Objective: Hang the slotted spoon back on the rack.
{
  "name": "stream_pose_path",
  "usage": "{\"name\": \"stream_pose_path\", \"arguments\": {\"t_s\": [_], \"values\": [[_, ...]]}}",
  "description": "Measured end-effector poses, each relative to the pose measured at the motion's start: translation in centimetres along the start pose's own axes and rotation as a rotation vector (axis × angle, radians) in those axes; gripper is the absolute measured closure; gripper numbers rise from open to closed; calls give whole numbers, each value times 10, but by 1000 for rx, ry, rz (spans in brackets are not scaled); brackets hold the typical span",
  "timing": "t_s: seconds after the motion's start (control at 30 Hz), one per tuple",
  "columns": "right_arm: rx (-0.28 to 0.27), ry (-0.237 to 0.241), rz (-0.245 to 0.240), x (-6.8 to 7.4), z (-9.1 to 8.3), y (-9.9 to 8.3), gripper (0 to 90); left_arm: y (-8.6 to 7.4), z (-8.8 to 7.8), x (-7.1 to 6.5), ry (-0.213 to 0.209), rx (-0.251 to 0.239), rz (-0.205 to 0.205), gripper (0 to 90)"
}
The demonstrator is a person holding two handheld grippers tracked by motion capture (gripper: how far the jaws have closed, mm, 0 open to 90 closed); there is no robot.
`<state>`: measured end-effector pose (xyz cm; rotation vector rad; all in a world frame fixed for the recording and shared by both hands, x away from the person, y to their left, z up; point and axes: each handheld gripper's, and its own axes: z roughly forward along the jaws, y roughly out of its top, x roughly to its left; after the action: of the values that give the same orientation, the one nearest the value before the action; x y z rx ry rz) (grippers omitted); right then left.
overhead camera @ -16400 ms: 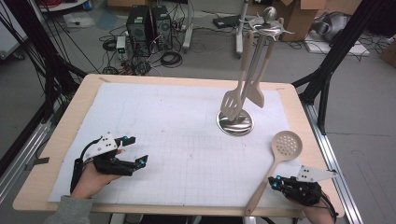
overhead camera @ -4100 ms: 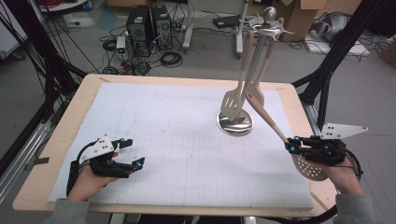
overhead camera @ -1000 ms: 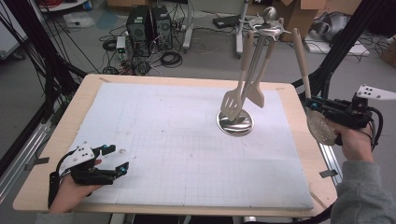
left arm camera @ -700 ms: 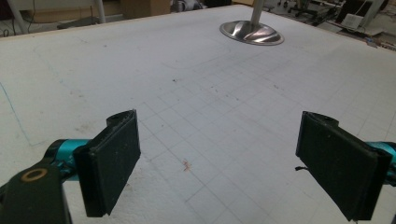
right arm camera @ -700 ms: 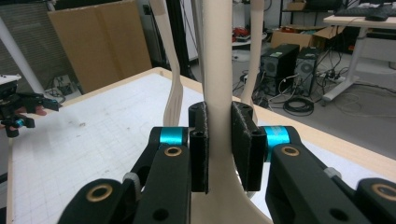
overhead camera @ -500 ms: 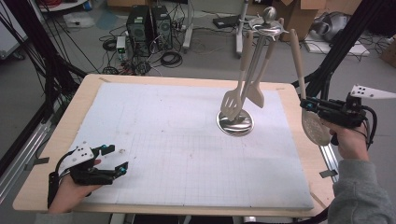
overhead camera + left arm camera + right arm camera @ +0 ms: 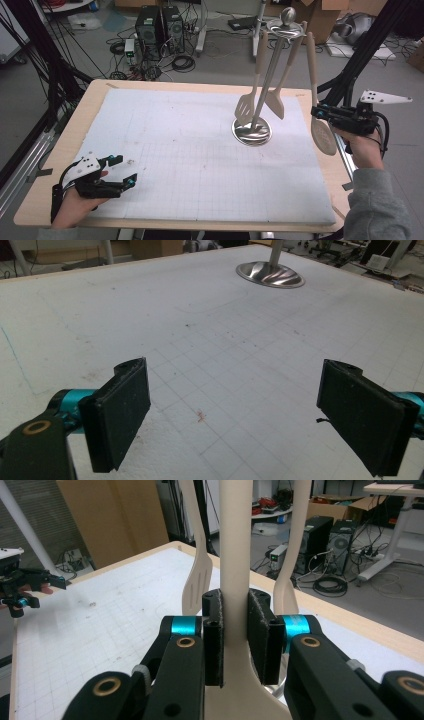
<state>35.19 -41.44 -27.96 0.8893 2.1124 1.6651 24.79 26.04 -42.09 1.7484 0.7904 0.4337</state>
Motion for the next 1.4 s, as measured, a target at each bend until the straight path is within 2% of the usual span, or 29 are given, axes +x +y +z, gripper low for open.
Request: {"name": "stream_pose_path", "arguments": {"t_s": [0.53,0.97,1.4], "values": [[21,-6,26,5,30,-2,782,1,-1,0,1,-2,3,140],[32,-37,42,12,55,-1,781,2,-2,0,0,-6,8,140],[17,-71,57,15,75,-1,781,3,-3,0,-2,-12,8,140]]}}
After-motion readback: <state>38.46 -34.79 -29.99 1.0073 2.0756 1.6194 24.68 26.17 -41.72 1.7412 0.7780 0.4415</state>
